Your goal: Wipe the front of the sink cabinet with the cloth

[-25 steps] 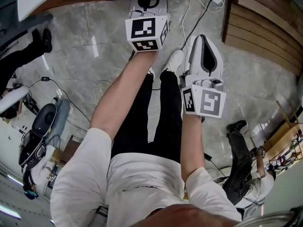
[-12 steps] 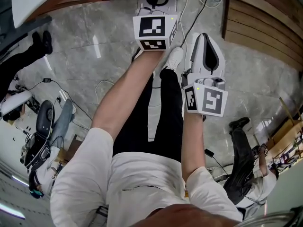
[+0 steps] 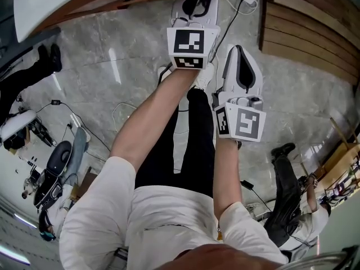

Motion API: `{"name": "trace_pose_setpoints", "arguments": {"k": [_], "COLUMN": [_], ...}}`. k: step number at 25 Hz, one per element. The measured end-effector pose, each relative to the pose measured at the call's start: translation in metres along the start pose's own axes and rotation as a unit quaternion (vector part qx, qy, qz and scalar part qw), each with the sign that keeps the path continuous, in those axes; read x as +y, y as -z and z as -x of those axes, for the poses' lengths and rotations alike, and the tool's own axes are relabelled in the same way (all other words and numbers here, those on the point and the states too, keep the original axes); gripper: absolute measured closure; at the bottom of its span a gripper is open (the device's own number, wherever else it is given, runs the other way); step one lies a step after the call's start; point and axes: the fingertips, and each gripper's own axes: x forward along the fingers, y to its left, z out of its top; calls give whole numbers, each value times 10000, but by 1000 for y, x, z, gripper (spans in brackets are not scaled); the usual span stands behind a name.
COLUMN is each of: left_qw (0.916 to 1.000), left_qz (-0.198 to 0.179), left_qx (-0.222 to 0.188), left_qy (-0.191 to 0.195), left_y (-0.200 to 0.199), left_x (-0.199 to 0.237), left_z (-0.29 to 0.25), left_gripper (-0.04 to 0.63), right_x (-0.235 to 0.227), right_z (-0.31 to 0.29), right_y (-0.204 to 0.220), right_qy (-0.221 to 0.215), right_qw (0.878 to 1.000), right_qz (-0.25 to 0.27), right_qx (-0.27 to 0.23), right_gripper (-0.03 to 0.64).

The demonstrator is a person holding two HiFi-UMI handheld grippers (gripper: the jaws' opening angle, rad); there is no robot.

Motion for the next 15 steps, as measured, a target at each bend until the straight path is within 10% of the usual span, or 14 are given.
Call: {"name": "trace_pose_setpoints", "arguments": {"k": [15], "left_qw": [9997], "left_qz": [-59], "left_qx": [65], "left_qy": [225], "left_y": [4], "left_x": [-20], "left_z": [-9], "left_gripper": [518], "right_x": [-3], "right_z": [1], "right_y": [4], "right_qy": [71], "right_qw": [10000], "right_qz": [-11], "right_qx": [44], "right_gripper": [620]}}
